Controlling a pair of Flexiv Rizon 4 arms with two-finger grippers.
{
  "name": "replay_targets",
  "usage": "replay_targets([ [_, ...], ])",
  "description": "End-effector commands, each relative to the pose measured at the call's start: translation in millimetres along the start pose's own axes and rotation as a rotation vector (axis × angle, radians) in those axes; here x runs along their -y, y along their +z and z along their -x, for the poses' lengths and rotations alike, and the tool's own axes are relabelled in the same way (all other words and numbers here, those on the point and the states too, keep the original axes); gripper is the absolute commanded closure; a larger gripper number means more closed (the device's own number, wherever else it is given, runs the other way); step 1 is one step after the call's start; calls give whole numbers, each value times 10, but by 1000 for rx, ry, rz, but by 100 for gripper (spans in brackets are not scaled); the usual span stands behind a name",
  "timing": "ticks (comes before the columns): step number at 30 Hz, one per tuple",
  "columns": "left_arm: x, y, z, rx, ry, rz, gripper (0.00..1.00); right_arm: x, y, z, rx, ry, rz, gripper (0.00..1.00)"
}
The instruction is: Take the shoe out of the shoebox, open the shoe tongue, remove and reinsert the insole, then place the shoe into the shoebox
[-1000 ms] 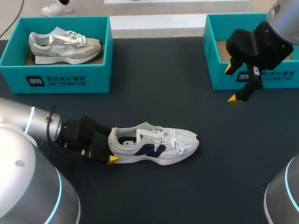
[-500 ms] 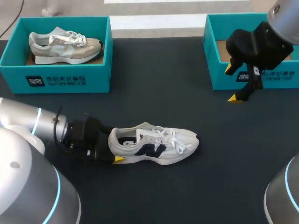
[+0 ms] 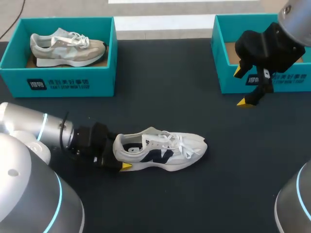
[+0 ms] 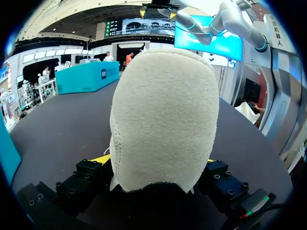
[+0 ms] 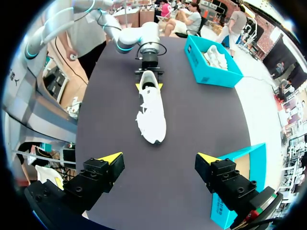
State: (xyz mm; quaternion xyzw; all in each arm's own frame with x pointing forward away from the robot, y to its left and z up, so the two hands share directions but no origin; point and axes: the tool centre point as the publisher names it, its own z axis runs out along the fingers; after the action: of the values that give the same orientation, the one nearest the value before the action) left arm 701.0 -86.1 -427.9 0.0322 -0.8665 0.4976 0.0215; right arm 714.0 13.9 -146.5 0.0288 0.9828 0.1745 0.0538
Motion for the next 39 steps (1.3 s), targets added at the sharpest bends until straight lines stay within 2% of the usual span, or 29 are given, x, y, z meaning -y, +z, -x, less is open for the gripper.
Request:
replay_targets([
  [1,-41,39,32,3,2,10,100,-14,13,17,-2,2,-4,0],
  [20,-35,31,34,3,6,24,100,-14,13,17,-2,2,-4,0],
  [22,-35,31,34,3,6,24,100,-171,10,54,-9,129,-37,0],
  [25,-35,31,34,3,6,24,100,-315,-21,79,57,311,-70,0],
  [28,-35,31,34,3,6,24,100,-446,-43,93,149,518,-108,0],
  [30,-35,31,34,3,6,24,100,-520,-30,83,230,638,-94,0],
  [33,-35,31,34,3,6,24,100,-642,-17,44,355,906,-149,0],
  [34,-35,31,34,3,6,24,100,-709,-28,38,368,953,-181,0],
  [39,-35,31,34,3,6,24,100,-709,-28,38,368,953,-181,0],
])
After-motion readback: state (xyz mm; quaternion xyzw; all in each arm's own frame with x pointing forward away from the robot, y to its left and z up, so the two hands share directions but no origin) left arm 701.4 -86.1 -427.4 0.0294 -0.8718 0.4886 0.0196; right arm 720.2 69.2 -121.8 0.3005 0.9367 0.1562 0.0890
